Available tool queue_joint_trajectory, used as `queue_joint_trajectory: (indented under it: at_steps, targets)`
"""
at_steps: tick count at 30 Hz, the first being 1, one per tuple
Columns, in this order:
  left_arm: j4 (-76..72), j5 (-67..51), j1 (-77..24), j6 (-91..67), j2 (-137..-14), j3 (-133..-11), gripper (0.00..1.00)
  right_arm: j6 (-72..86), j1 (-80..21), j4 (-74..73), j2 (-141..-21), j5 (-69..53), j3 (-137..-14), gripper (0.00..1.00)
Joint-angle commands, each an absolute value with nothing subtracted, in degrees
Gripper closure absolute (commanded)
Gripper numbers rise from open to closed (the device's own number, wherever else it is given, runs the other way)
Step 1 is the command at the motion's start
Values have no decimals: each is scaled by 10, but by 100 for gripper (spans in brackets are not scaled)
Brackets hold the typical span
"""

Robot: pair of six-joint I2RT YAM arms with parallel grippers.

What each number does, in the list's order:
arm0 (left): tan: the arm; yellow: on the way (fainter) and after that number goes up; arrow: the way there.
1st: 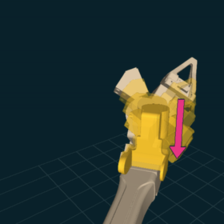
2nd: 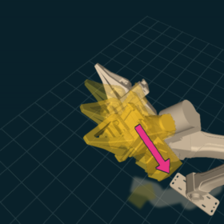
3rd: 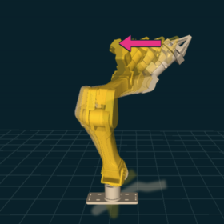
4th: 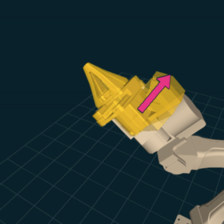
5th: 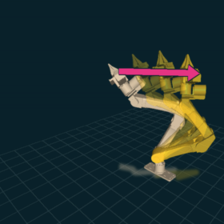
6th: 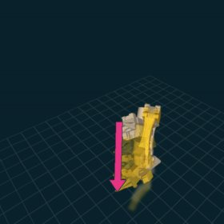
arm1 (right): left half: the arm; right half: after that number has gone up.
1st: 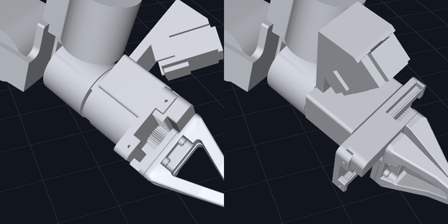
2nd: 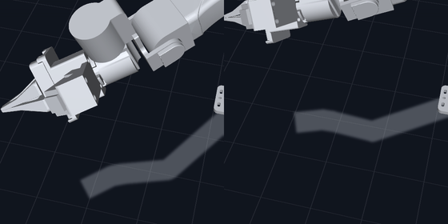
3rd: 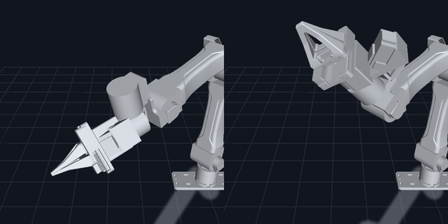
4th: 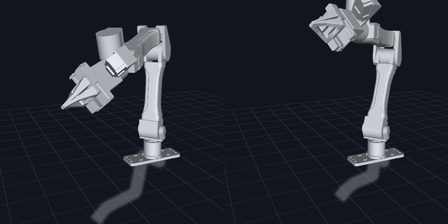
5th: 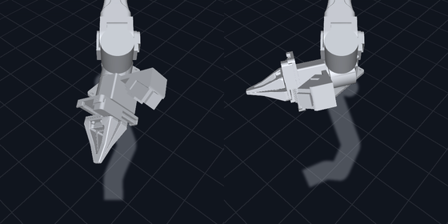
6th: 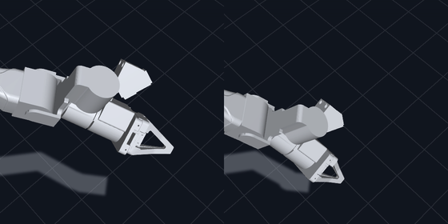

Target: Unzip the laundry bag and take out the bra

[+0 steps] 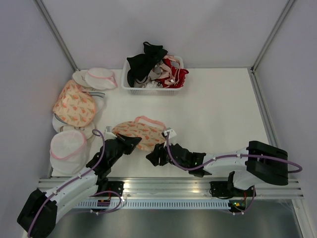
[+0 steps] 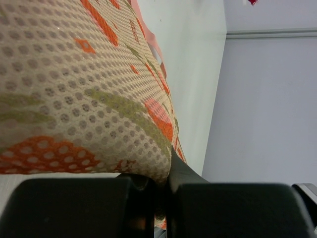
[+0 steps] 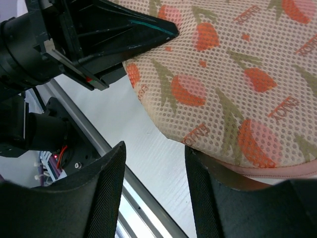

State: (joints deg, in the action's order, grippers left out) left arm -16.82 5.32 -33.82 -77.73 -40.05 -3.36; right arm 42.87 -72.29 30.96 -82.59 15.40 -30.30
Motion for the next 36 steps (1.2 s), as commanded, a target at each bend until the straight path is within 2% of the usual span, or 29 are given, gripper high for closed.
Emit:
queue_joint_trajectory:
  at_steps: [1, 11, 15, 21, 28, 32, 36]
  targets:
    - [-202, 25, -339, -805, -394, -17, 98, 413, -724, 286, -831, 211, -330, 44]
    - [-209, 25, -339, -806, -401, -27, 98, 411, -737, 252, -826, 257, -324, 44]
    - [-218, 15, -340, -809, -412, -26, 98, 401, -737, 264, -831, 276, -330, 48]
    - [-220, 12, -346, -809, -416, -25, 98, 379, -737, 267, -849, 308, -351, 62]
    - [-203, 16, -348, -808, -401, -19, 98, 372, -737, 236, -825, 330, -352, 100]
    - [-179, 25, -347, -795, -384, -19, 98, 376, -737, 179, -795, 339, -350, 99]
    - [-133, 47, -347, -771, -359, -20, 98, 380, -737, 19, -759, 351, -374, 100]
